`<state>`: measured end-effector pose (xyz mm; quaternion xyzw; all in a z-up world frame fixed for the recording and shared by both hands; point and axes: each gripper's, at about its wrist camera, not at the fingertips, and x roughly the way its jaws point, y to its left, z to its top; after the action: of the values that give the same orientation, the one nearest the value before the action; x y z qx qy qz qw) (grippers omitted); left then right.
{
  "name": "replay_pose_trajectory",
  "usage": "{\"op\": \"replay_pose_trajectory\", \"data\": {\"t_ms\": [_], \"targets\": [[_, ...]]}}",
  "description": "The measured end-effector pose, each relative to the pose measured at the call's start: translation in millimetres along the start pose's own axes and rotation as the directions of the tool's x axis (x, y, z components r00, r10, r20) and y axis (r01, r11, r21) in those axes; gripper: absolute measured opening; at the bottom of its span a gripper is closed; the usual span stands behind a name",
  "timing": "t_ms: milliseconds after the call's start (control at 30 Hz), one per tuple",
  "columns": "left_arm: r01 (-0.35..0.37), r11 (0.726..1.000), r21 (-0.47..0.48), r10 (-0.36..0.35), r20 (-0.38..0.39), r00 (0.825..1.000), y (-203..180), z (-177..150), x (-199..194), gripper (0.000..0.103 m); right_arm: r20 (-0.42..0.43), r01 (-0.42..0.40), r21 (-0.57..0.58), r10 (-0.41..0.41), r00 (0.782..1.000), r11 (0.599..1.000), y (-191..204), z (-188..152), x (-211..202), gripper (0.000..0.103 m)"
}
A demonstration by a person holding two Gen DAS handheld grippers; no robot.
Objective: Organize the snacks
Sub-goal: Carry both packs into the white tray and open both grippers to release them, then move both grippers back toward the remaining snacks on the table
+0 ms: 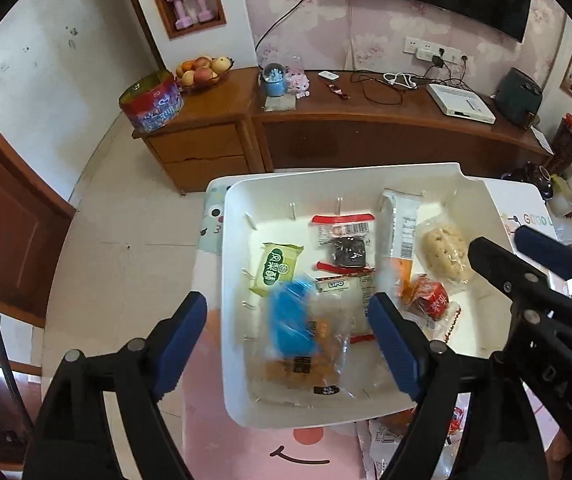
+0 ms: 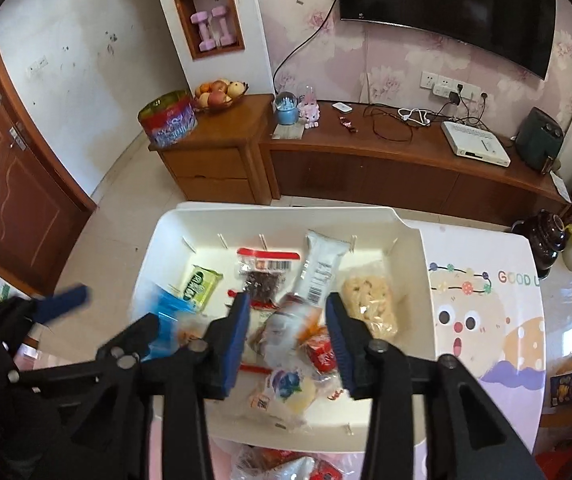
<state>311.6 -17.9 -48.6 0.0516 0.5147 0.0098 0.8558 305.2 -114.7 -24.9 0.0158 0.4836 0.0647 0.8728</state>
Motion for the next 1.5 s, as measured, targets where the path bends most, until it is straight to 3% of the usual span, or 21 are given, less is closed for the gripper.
{"op": "replay_pose_trajectory", "data": {"t_ms": [133,733,1300,1500], "targets": [[0.008,1.0,-0.017,-0.008,-0.002,1.0,-3.3,-0.6,-3.8,0.082,0.022,0.009,0.015,-0.009,1.0,1.0,-10.6,-4.6,-12.3,0.055],[0.006,0.997,-0.078,0.001,0.093,0.996,-9.2,-16.7,-53.6,0.082,0.074,-0.026,0.04,0.022,0.997,0.999,-29.5,-31.5,-62.2,0.055],[0.042,0.998,-0.039,-0.032,0.219,0.975,-7.4,-73.2,-116.3,0.082,0.142,-0.041,0.055,0.033,0.989,0.998,-37.5,-90.6,-123.0,0.055],[0.064,0.998,-0.002,-0.062,0.231,0.971,-4.7,-105.4,-124.3,0.083,0.115,-0.075,0.094,0.064,0.991,0.993,-47.0,-113.0,-132.4,0.055]]}}
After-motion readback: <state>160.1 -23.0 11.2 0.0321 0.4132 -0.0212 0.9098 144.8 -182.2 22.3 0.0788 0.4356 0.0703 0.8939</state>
